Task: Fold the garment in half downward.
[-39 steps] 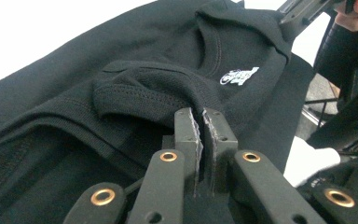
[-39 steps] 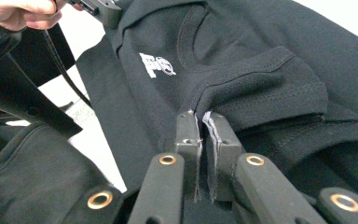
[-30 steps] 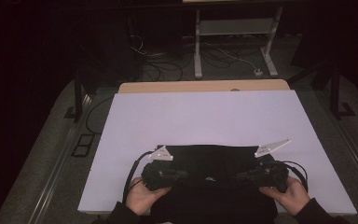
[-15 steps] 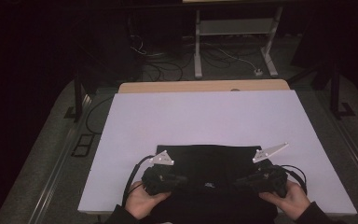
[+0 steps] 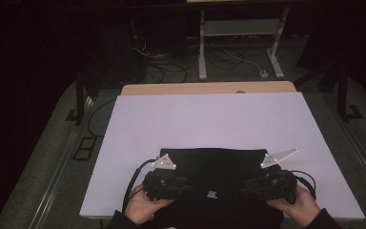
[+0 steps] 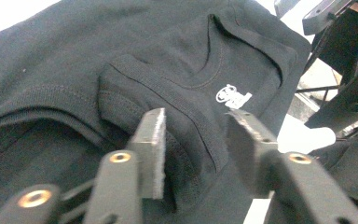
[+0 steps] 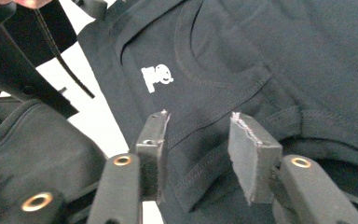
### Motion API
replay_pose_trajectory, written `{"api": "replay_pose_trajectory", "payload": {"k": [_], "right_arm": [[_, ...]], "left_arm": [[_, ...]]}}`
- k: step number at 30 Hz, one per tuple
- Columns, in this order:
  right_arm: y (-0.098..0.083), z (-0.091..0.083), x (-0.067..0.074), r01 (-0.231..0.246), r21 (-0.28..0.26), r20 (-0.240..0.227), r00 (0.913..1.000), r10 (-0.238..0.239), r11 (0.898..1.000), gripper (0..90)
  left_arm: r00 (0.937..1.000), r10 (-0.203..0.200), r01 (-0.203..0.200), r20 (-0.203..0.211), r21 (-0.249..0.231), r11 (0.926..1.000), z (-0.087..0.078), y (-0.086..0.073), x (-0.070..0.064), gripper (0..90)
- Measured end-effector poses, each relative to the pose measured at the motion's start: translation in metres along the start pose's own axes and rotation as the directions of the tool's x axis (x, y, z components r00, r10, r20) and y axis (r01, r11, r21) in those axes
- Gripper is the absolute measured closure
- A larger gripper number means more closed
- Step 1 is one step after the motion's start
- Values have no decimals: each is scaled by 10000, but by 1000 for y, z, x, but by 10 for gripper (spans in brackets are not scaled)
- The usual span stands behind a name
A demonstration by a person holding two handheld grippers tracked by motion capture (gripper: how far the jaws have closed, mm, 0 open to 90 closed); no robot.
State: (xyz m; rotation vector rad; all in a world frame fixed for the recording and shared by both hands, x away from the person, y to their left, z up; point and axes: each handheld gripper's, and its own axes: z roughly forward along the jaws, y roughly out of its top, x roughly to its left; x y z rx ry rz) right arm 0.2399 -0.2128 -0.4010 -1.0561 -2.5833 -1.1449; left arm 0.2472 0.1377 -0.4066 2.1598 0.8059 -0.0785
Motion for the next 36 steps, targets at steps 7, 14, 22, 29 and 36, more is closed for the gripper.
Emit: {"api": "replay_pose_trajectory", "payload": {"k": [7,14,22,29,36], "right_arm": [[3,-8,1,51,-468,83,10000,-48,9989,406],[8,-15,-4,-67,-529,619,9980,100,9986,239],[11,-24,-10,36,-496,713,9975,0,9988,135],[18,-35,-16,23,-556,845,9964,24,9985,0],[23,-43,-25,-90,-589,997,9949,148,9982,0]], "left_arm": [[9997,40,-46,-236,-255,9997,-6,3,1,399],[9989,167,-181,-438,-324,9993,-11,4,6,320],[9987,437,-453,-272,-594,9972,-22,10,13,184],[9987,505,-496,64,-952,9942,-29,15,22,83],[9987,511,-500,71,-1072,9930,-34,24,29,0]]}}
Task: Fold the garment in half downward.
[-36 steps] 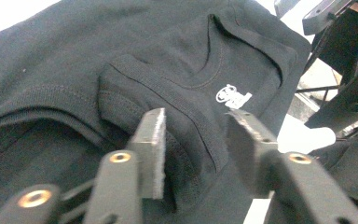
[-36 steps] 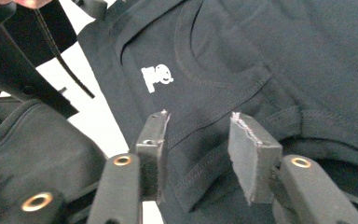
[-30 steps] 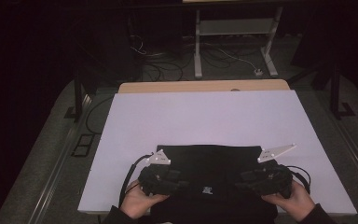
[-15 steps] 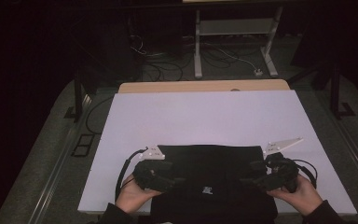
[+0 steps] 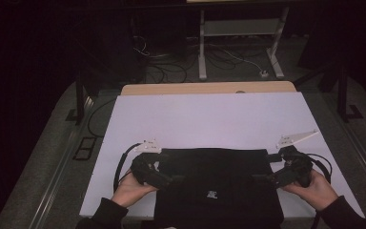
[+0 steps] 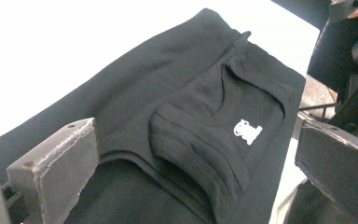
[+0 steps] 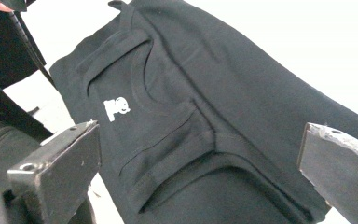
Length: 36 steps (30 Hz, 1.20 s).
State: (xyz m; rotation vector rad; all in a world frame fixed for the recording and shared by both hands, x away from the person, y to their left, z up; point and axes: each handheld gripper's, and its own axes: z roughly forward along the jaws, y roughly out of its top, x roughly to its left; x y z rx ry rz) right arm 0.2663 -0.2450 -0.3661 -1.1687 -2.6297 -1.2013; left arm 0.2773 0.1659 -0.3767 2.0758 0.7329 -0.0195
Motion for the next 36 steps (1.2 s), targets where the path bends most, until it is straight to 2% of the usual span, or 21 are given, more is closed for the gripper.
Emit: {"api": "replay_pose_trajectory", "payload": {"k": [4,8,14,21,25,32,34,36], "right_arm": [[1,-2,-5,-11,3,21,10000,11,10000,0],[2,-4,-10,70,50,46,10000,-70,10000,0],[7,-6,-17,96,106,243,9997,-98,9999,0],[13,-10,-24,124,19,452,9989,-125,9999,0],[16,-10,-27,241,16,486,9985,-242,9997,0],[20,-8,-37,185,-143,482,9987,-178,9997,0],[20,-7,-40,117,-139,508,9986,-110,9998,0],[21,-7,-42,123,-134,555,9984,-115,9998,0]], "left_arm": [[9995,236,-233,-215,147,9996,-1,5,2,0],[9993,242,-240,-294,75,9997,-3,9,4,0],[9977,604,-595,-318,283,9978,-4,13,10,0],[9975,510,-504,-493,125,9986,-7,15,19,0],[9974,505,-494,-513,224,9985,-9,17,24,0],[9977,481,-465,-475,342,9983,-11,21,33,0],[9975,383,-367,-601,280,9989,-11,22,35,0],[9984,168,-158,-540,189,9997,-11,23,39,0]]}}
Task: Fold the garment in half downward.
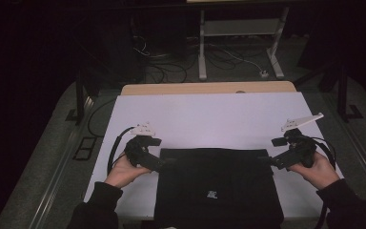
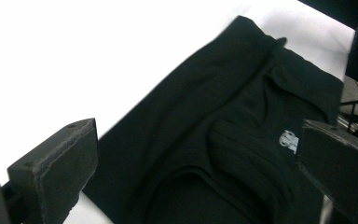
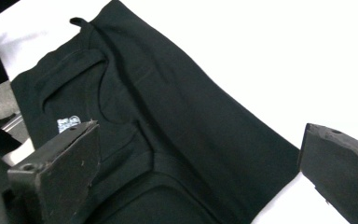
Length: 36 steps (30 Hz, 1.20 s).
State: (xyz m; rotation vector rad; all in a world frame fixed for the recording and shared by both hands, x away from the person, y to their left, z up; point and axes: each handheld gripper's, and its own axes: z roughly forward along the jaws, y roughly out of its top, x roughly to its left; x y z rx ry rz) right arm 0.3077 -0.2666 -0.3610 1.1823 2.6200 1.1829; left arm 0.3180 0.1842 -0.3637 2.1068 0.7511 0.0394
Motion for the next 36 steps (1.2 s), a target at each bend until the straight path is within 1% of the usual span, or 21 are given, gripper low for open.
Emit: {"api": "replay_pose_trajectory", "payload": {"k": [1,3,7,13,18,20,22,23,24,25,28,30,32,36], "right_arm": [[0,1,-2,18,3,0,10000,-18,10000,0],[1,3,-5,-45,22,17,10000,45,10000,0],[2,5,-11,-98,-18,66,9999,98,10000,0],[4,12,-20,-254,68,139,9996,253,9997,0],[4,16,-24,-223,112,164,9996,221,9997,0],[5,18,-26,-206,133,190,9996,203,9997,0],[5,20,-27,-205,167,165,9997,202,9997,0],[5,21,-28,-208,181,181,9996,205,9996,0],[5,22,-30,-189,190,165,9997,186,9996,0],[5,23,-31,-176,204,176,9997,173,9996,0],[6,26,-33,-158,249,137,9998,155,9996,0],[6,28,-35,-141,289,159,9998,136,9995,0],[5,30,-37,-144,356,161,9998,138,9993,0],[5,34,-41,-175,400,157,9997,169,9990,0]], "left_arm": [[10000,-60,60,46,47,10000,0,0,1,0],[9999,-120,120,11,96,9999,1,0,5,0],[9995,-328,328,-19,-3,9995,2,0,11,0],[9988,-434,436,-243,78,9990,6,-2,22,0],[9982,-556,561,-207,247,9981,9,-5,33,0],[9975,-665,670,-236,210,9975,10,-6,36,0],[9966,-790,791,-231,62,9968,11,-6,38,0],[9970,-704,708,-317,104,9974,11,-6,41,0],[9960,-813,815,-365,49,9967,12,-7,42,0],[9960,-812,817,-375,127,9966,12,-7,44,0],[9945,-952,959,-430,147,9953,14,-9,50,0],[9931,-1086,1090,-449,61,9940,16,-10,55,0],[9920,-1137,1141,-540,47,9935,17,-11,58,0],[9906,-1296,1298,-433,25,9915,19,-13,65,0]]}}
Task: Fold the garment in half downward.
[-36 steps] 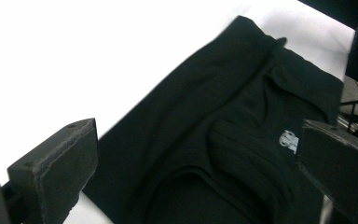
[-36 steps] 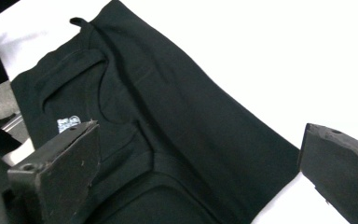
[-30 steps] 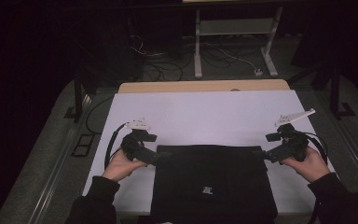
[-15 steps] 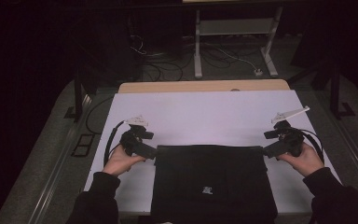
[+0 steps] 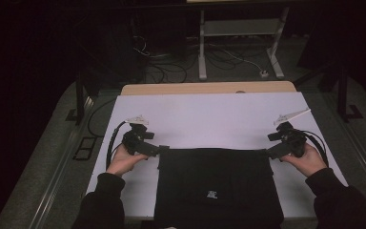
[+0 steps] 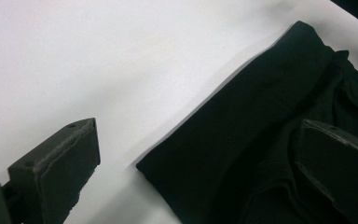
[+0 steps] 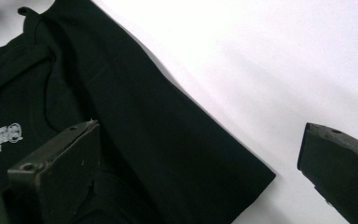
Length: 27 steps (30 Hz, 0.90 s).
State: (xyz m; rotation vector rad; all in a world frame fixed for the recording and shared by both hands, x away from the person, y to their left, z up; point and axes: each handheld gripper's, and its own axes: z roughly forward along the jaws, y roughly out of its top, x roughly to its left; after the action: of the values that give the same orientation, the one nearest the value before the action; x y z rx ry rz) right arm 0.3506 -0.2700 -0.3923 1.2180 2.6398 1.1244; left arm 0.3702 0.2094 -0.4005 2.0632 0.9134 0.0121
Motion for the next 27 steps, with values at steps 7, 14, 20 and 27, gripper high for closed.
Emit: {"api": "replay_pose_trajectory", "payload": {"k": [7,14,20,27], "right_arm": [[-3,9,-9,-150,215,59,9999,148,9997,0],[-10,12,-19,-389,258,120,9992,386,9989,47],[-15,16,-30,-589,355,162,9982,584,9976,69],[-18,18,-35,-652,310,100,9978,649,9974,103]], "left_arm": [[9999,-83,84,-64,131,9999,6,-3,8,0],[9994,-93,79,334,414,9991,14,-6,12,0],[9998,0,-9,206,467,9989,17,-6,12,0],[9997,-181,171,149,651,9977,23,-12,18,0]]}}
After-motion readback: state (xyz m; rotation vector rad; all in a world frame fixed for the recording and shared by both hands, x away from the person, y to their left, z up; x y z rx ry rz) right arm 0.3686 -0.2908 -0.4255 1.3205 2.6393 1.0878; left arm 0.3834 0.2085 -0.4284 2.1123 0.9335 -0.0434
